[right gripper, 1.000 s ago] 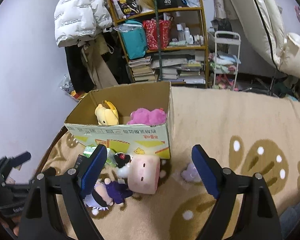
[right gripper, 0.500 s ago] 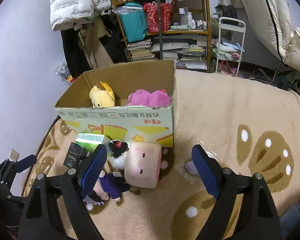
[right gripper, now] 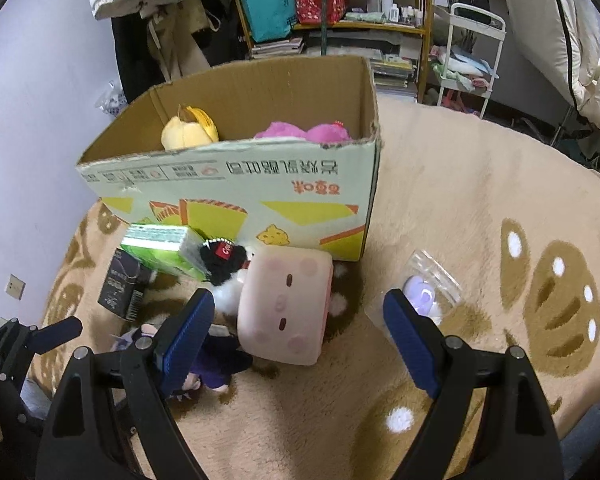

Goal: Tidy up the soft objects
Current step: 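Move the left gripper to the white-haired doll while the right gripper approaches the pink-and-white square plush, then close the left gripper on the doll while the right gripper grasps the square plush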

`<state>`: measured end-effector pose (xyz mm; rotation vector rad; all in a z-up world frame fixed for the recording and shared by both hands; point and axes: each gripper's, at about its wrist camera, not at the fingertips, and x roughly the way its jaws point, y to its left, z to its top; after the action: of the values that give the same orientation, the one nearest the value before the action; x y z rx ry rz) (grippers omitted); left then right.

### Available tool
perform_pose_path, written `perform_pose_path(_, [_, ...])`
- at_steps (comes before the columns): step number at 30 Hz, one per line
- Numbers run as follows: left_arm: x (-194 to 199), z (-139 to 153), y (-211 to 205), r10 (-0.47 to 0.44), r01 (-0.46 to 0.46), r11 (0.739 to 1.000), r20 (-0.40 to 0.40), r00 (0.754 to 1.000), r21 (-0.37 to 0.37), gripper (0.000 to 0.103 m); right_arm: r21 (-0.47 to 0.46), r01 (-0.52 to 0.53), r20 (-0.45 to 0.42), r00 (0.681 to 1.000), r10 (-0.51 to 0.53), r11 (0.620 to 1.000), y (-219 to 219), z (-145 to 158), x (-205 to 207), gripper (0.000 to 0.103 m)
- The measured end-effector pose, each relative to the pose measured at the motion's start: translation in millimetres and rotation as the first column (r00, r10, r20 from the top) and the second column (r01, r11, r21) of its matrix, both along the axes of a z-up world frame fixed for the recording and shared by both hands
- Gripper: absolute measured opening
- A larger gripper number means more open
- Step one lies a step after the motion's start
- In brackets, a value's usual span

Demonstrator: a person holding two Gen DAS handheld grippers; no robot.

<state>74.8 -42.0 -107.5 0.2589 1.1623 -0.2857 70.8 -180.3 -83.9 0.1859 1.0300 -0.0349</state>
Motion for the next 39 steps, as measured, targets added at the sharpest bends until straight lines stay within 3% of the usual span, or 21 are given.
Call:
perform_pose_path(13, [7,-23,-7,-0.013,0.013,0.999,-0.019,1.0,0.031,0.094,-0.07,-0.055,-0.091,0.995,0.048,0.996,12,-26,13,0.09])
perform_pose_path(22, [10,-29,-9,-0.017,0.017,0.999,-0.013,1.0,0.041,0.094,-0.058,-0.057,-0.119,0.992,0.05,0.997,13,-35,19,0.085])
perform_pose_path(25, [8,-29,-10,-0.025,0.026,0.999,-0.013,1.0,0.037,0.09,-0.052,-0.054,-0.127,0.991,0.047,0.997,12,-36,20,0.085])
perform_pose_path(33, [-1,-25,-20,-0.069,0.067,0.997,-0.043,0.997,-0.037,0.055,-0.027,-0.07,-0.142,0.988,0.066,0.997,10,-43,26,0.067])
perform_pose_path(39, [-10,-21,-25,-0.07,0.069,0.997,-0.031,0.997,-0.017,0.054,0.001,-0.079,-0.143,0.987,0.078,0.997,11,-41,24,0.048])
